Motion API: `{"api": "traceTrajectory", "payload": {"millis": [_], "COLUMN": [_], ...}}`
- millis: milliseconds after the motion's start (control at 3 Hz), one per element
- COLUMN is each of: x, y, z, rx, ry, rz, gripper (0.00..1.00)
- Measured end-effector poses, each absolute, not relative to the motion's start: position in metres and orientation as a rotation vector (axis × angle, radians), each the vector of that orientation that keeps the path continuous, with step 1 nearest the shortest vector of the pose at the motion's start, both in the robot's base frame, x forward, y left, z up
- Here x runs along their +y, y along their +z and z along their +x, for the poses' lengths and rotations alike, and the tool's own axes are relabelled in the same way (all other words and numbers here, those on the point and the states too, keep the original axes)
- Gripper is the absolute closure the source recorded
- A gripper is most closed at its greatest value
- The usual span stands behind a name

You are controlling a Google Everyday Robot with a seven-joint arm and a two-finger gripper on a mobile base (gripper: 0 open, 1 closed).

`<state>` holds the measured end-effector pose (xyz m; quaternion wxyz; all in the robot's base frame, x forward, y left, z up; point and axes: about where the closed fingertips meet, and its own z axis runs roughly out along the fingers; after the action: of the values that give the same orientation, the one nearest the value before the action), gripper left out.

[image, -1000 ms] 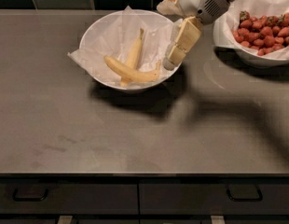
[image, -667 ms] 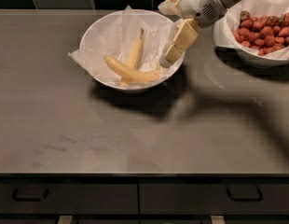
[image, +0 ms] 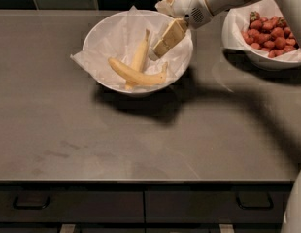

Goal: Pick banana from white bowl

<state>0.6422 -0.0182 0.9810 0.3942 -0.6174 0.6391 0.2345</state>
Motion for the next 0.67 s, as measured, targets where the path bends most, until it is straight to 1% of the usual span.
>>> {"api": "traceTrajectory", "payload": {"millis": [333, 667], "x": [-0.0034, -0.0030], "y": [0.9742, 0.9741], "z": [0.6501, 0.6500], "rx": [1.631, 1.631], "ry": [0.604, 0.605], "rz": [-1.570, -1.570], "gripper": [0.00, 0.07]}}
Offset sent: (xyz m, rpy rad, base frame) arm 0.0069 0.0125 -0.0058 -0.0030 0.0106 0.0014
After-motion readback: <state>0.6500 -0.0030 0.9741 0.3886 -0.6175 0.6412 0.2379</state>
